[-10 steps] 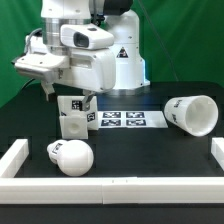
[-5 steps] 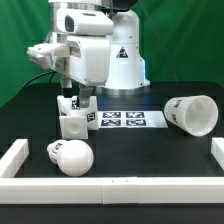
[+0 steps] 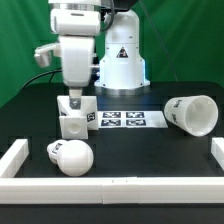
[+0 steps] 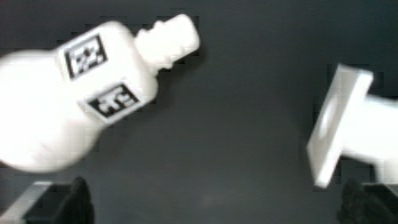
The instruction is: Assemble lamp
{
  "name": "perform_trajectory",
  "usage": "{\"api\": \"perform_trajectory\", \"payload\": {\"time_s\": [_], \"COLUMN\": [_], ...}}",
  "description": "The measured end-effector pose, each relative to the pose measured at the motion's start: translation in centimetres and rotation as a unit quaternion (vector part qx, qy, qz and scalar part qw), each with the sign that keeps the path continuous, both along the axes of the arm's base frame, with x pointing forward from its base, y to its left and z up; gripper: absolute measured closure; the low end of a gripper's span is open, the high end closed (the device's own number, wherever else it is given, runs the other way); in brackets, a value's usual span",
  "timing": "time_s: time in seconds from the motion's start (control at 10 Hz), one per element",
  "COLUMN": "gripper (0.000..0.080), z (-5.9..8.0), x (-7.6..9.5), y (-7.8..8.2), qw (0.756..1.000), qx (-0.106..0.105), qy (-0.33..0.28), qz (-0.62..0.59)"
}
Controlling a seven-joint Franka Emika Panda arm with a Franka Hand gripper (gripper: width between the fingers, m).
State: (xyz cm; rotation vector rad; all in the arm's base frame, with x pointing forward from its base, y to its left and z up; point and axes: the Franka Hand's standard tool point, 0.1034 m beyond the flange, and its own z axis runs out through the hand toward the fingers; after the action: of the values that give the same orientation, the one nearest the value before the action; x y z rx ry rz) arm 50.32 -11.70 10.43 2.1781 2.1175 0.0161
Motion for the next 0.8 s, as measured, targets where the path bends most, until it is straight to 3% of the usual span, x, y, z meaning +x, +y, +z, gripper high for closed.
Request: {"api": "perform_trajectory", "payload": {"time_s": [0.2, 0.4, 0.5, 0.8], "gripper": [0.0101, 0.0101, 0.0101, 0.0101], "z": [0.45, 0.60, 0.80, 0.56], "x": [0.02, -0.39, 0.40, 0.24], "y": [-0.06, 0.15, 0.21, 0.63], "qw": [0.984, 0.939, 0.936, 0.887], "qx": [0.022, 0.039, 0.044, 0.058], "qy": [-0.015, 0.024, 0.013, 0.012], "qz": [-0.177, -0.342, -0.349, -0.459]}}
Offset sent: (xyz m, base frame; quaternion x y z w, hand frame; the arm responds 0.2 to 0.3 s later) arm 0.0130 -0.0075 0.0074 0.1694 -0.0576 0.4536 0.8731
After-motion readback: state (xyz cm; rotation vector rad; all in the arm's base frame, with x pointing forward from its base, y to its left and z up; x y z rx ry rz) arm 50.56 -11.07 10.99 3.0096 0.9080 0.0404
